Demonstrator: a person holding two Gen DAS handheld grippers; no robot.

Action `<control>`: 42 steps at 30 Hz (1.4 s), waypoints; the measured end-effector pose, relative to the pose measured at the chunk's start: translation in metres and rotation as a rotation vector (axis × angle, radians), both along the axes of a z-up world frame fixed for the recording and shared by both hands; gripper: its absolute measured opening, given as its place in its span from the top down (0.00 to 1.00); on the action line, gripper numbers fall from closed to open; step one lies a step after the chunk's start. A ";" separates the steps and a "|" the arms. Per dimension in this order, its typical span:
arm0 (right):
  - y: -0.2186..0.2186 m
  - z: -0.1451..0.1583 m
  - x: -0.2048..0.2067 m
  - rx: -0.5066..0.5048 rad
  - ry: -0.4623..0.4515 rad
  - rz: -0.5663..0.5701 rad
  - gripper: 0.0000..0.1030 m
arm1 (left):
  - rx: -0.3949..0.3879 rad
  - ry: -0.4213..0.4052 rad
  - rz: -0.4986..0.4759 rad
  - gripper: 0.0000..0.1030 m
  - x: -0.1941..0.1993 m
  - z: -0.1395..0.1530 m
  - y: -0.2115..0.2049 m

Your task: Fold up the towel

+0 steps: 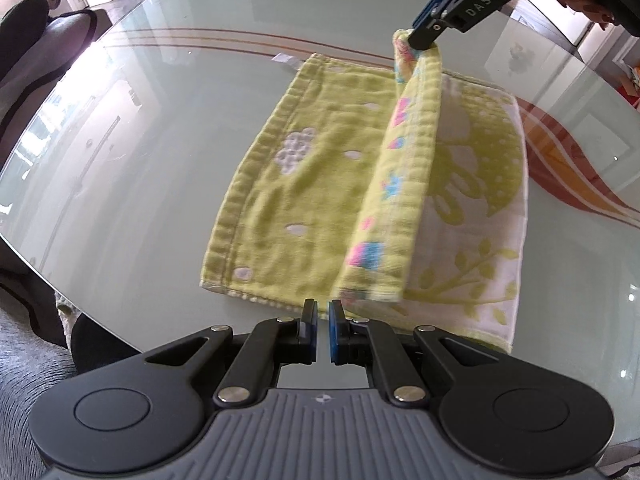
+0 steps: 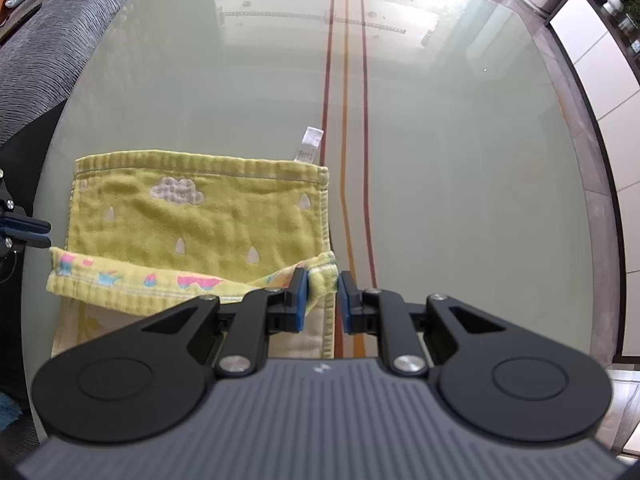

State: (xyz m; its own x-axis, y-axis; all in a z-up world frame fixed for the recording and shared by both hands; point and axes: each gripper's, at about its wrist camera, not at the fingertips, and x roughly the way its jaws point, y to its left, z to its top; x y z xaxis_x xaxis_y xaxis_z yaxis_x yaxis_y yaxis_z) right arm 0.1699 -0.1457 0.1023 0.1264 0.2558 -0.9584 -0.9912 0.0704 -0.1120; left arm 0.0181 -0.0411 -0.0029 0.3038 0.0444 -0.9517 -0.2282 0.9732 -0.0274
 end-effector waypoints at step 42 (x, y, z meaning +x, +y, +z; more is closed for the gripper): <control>0.011 -0.043 -0.008 0.033 -0.064 0.123 0.74 | -0.082 -0.036 0.014 0.50 -0.057 0.008 -0.017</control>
